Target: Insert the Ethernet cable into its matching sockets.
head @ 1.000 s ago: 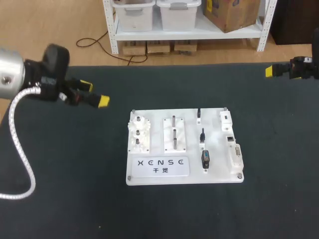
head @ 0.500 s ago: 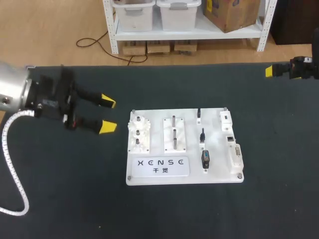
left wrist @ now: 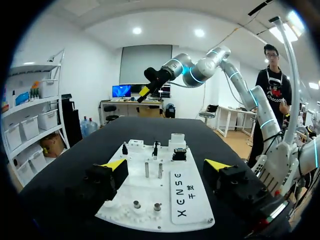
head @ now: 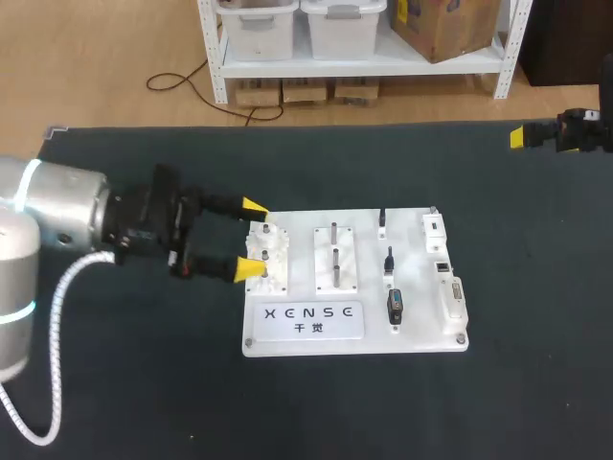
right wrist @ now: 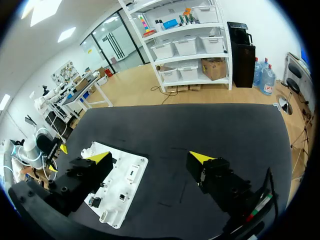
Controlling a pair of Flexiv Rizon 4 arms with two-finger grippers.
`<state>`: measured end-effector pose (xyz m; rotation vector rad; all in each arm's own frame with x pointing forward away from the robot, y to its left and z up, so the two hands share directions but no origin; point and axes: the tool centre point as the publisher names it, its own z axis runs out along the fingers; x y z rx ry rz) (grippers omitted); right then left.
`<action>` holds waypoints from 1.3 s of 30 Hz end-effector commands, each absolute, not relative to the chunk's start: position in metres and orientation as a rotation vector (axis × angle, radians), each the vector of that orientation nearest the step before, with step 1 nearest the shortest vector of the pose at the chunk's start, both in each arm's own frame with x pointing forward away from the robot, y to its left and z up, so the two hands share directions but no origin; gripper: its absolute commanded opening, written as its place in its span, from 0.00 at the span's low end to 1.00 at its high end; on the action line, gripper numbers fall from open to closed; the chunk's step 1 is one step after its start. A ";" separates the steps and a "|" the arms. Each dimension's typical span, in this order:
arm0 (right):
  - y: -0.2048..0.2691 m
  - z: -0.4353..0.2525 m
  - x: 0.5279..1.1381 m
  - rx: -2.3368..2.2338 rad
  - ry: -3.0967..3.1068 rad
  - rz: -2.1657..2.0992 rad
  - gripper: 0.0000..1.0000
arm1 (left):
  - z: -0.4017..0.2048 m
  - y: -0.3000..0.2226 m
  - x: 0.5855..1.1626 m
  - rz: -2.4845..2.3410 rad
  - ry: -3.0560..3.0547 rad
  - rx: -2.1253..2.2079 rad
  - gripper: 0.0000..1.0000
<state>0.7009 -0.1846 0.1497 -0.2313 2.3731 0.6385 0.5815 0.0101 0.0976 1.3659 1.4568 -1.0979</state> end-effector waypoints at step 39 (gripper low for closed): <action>-0.115 0.152 0.703 -0.298 2.540 0.478 1.00 | 0.093 -0.010 0.577 -0.918 1.564 1.350 1.00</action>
